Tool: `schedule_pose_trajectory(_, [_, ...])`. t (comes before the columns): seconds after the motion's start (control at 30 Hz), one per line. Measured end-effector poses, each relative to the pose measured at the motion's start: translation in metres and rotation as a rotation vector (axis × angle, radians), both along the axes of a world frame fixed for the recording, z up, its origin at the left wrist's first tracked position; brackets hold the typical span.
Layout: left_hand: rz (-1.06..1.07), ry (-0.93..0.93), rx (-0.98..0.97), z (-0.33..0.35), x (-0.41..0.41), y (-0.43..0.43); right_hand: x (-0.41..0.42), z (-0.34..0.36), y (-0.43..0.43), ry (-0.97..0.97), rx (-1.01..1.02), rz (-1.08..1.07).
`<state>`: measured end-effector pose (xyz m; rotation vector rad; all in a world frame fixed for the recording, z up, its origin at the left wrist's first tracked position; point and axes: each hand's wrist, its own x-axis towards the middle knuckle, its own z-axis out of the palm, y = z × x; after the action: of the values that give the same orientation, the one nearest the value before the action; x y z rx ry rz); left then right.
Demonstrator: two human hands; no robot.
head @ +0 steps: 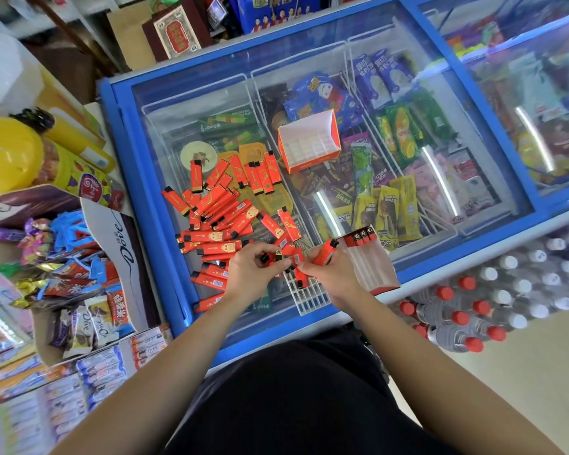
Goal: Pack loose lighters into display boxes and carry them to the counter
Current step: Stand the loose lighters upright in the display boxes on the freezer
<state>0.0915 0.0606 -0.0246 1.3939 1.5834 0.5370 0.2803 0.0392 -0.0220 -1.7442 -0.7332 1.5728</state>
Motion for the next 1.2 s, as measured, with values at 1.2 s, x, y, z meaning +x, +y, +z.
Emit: schedule_pose_trajectory(1.2, [0.008,-0.02,-0.109,0.004,-0.002,0.001,0.002,-0.009,0.008,0.451,-0.309,-0.124])
